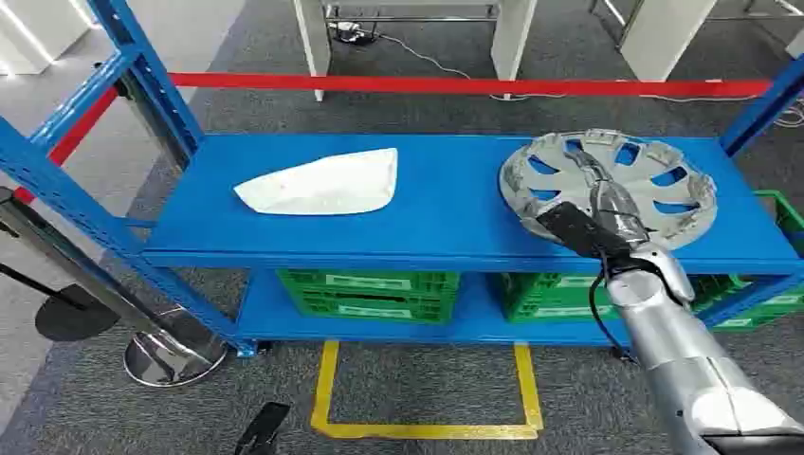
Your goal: Take the parts from the cabinet and place them on the table.
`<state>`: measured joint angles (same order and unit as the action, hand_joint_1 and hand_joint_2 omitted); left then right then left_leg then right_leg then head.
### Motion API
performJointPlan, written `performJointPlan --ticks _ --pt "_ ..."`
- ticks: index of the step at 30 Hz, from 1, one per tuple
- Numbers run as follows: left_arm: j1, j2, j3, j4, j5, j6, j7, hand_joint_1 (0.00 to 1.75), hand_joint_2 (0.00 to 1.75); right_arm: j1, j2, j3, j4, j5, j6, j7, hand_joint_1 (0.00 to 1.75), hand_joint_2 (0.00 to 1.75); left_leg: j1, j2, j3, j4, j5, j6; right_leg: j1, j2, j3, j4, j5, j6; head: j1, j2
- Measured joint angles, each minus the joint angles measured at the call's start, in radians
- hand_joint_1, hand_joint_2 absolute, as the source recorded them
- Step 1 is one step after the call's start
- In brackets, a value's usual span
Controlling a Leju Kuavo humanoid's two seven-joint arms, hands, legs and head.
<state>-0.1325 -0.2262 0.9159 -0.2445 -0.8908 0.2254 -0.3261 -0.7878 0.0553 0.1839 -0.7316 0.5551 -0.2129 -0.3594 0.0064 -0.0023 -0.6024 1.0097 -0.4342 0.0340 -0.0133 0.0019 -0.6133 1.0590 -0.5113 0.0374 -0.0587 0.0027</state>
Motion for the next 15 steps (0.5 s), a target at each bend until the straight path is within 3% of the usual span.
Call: performJointPlan --ticks 2,3,4,5,6,8,9,13,15 --pt "0.002 -0.001 -0.006 0.001 -0.001 0.001 0.005 0.00 0.00 -0.034 -0.008 -0.005 0.053 0.021 -0.015 0.002 0.00 1.75 -0.001 0.000 -0.001 0.000 -0.002 0.005 -0.001 0.000 -0.079 0.154 -0.070 0.002 0.000 0.000" --pt "0.004 0.001 -0.007 0.001 -0.001 0.004 0.010 0.00 0.00 -0.052 -0.008 -0.005 0.088 0.038 -0.026 0.008 0.00 1.75 -0.001 0.001 -0.001 0.001 -0.002 0.005 0.000 0.000 -0.117 0.222 -0.090 0.004 -0.002 0.000" --pt "0.006 0.003 -0.007 0.001 -0.001 0.007 0.011 0.00 0.00 -0.063 -0.014 -0.006 0.119 0.058 -0.036 0.026 0.00 1.75 -0.001 0.000 -0.001 0.001 -0.003 0.006 0.000 0.000 -0.136 0.252 -0.085 0.005 0.000 0.000" --pt "0.009 0.005 -0.007 0.001 0.000 0.010 0.012 0.00 0.00 -0.074 -0.019 -0.008 0.141 0.081 -0.039 0.042 0.00 1.75 -0.001 -0.001 0.001 0.001 -0.003 0.006 0.000 -0.001 -0.130 0.231 -0.056 0.004 0.000 0.000" --pt "0.010 0.006 -0.007 0.001 0.000 0.011 0.012 0.00 0.00 -0.088 -0.024 -0.008 0.157 0.094 -0.035 0.057 0.00 1.75 -0.001 -0.002 0.002 0.003 -0.005 0.006 -0.001 -0.001 -0.106 0.174 -0.015 0.002 0.000 0.000" --pt "0.011 0.012 -0.006 0.001 0.005 0.011 0.011 0.00 0.00 -0.128 -0.035 -0.011 0.197 0.105 -0.003 0.093 0.00 1.75 -0.001 -0.003 0.004 0.008 -0.011 -0.002 -0.001 -0.003 -0.025 -0.004 0.071 -0.002 0.000 0.000" --pt "0.010 0.016 -0.006 0.001 0.011 0.011 0.010 0.00 0.00 -0.145 -0.037 -0.016 0.215 0.103 0.017 0.099 0.00 1.75 -0.008 -0.004 0.000 0.012 -0.015 -0.009 0.003 -0.004 0.001 -0.029 0.054 -0.004 0.000 0.000" --pt "0.009 0.024 -0.004 0.001 0.019 0.010 0.010 0.00 0.00 -0.168 -0.058 -0.036 0.275 0.103 0.086 0.120 0.00 1.75 -0.007 -0.004 -0.002 0.016 -0.015 -0.018 0.003 -0.001 0.002 -0.040 0.053 -0.023 -0.005 0.000" --pt "0.009 0.027 -0.003 0.001 0.023 0.010 0.008 0.00 0.00 -0.180 -0.068 -0.042 0.289 0.107 0.100 0.131 0.00 1.75 -0.006 -0.001 -0.017 0.057 -0.049 -0.032 -0.004 -0.002 0.006 -0.043 0.053 -0.037 -0.009 0.000"
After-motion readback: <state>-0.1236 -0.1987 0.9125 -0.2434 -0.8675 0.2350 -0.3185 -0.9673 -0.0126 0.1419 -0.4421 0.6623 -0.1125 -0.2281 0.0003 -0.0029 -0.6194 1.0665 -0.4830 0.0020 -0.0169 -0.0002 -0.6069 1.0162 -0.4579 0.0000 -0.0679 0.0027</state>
